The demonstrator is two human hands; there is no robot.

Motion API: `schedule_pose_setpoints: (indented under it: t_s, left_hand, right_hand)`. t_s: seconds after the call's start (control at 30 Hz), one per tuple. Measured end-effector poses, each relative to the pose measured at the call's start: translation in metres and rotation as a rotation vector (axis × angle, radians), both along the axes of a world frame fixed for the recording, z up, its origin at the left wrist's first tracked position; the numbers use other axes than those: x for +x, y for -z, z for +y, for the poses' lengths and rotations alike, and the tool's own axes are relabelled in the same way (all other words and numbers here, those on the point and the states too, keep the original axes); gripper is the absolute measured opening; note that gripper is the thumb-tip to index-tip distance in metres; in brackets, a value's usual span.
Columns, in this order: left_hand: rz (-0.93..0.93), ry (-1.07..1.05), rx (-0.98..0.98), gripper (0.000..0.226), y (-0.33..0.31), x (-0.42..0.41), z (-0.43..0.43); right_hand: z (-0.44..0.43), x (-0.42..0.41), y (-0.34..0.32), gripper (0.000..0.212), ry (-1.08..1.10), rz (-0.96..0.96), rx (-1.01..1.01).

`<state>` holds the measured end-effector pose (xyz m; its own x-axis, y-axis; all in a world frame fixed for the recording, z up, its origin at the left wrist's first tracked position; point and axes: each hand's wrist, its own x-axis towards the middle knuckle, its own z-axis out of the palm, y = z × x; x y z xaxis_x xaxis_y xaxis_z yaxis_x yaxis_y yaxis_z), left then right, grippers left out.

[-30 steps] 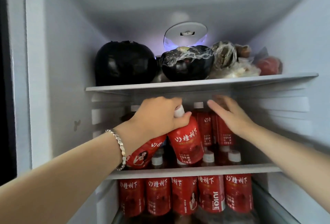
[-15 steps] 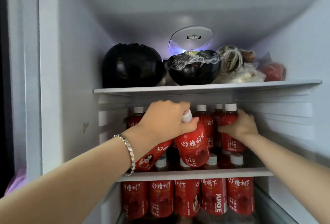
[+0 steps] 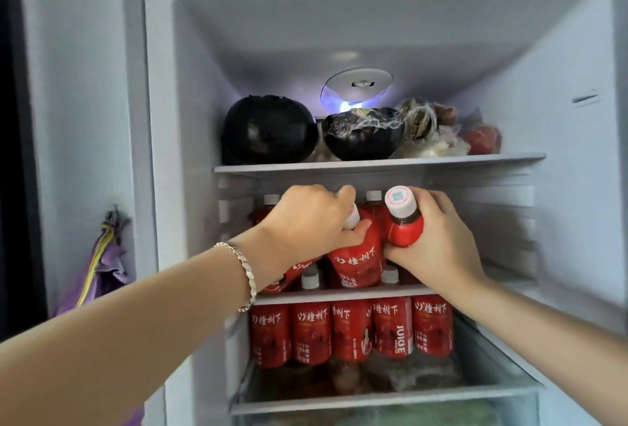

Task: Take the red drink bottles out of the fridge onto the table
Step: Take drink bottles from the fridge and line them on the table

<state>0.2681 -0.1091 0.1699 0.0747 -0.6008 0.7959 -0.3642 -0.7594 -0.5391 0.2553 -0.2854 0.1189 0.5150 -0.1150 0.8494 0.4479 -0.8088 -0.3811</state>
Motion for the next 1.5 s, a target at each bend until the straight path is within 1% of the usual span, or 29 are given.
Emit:
schedule_pose_setpoints:
  t_s: [0.07, 0.1, 0.13, 0.2, 0.23, 0.3, 0.43, 0.57, 0.63, 0.73, 0.83, 0.93, 1.0, 1.1, 1.2, 1.3, 1.5]
  left_hand:
    - [0.010, -0.074, -0.022, 0.045, -0.003, -0.023, 0.005]
    - [0.054, -0.136, -0.032, 0.044, -0.003, -0.038, 0.009]
    - [0.148, -0.208, -0.052, 0.042, -0.002, -0.051, 0.011]
    - [0.343, -0.322, -0.159, 0.041, 0.007, -0.077, 0.017]
    - [0.433, -0.357, -0.214, 0.041, 0.012, -0.091, 0.018]
    - [0.557, -0.394, -0.306, 0.039, 0.023, -0.119, 0.021]
    - [0.712, -0.615, -0.416, 0.035, 0.063, -0.177, 0.033]
    - [0.795, -0.863, -0.468, 0.039, 0.103, -0.248, 0.047]
    - [0.807, -0.981, -0.483, 0.037, 0.120, -0.291, 0.053]
    - [0.821, -1.213, -0.453, 0.042, 0.141, -0.355, 0.068]
    - [0.820, -1.382, -0.554, 0.041, 0.154, -0.425, 0.084]
    - [0.767, -1.553, -0.585, 0.045, 0.166, -0.498, 0.096]
    - [0.741, -1.671, -0.653, 0.046, 0.175, -0.562, 0.102]
    - [0.712, -1.844, -0.691, 0.047, 0.186, -0.662, 0.100]
    - [0.662, -1.993, -0.792, 0.046, 0.195, -0.775, 0.082]
    - [0.603, -2.071, -1.001, 0.046, 0.207, -0.889, 0.056]
    - [0.577, -2.272, -1.176, 0.046, 0.228, -1.081, -0.012]
  right_hand:
    - [0.003, -0.012, -0.004, 0.074, -0.016, 0.045, 0.006]
    - [0.005, -0.018, -0.004, 0.075, -0.025, 0.078, -0.004]
    - [0.007, -0.022, -0.005, 0.075, -0.031, 0.112, -0.016]
    - [0.012, -0.032, -0.003, 0.075, -0.073, 0.169, -0.041]
    - [0.017, -0.037, -0.002, 0.075, -0.100, 0.190, -0.055]
    - [0.030, -0.049, 0.001, 0.074, -0.164, 0.235, -0.084]
    - [0.066, -0.090, 0.022, 0.069, -0.375, 0.375, -0.241]
    - [0.098, -0.137, 0.058, 0.070, -0.562, 0.430, -0.393]
    - [0.116, -0.166, 0.077, 0.064, -0.664, 0.471, -0.446]
    - [0.148, -0.216, 0.101, 0.062, -0.815, 0.507, -0.516]
    - [0.179, -0.272, 0.115, 0.061, -0.968, 0.503, -0.580]
    - [0.208, -0.335, 0.129, 0.064, -1.143, 0.475, -0.633]
    - [0.226, -0.392, 0.137, 0.064, -1.275, 0.451, -0.667]
    - [0.246, -0.483, 0.145, 0.068, -1.450, 0.406, -0.722]
    - [0.259, -0.588, 0.153, 0.073, -1.618, 0.373, -0.787]
    - [0.264, -0.695, 0.163, 0.074, -1.753, 0.349, -0.865]
    - [0.253, -0.906, 0.181, 0.072, -1.973, 0.329, -0.986]
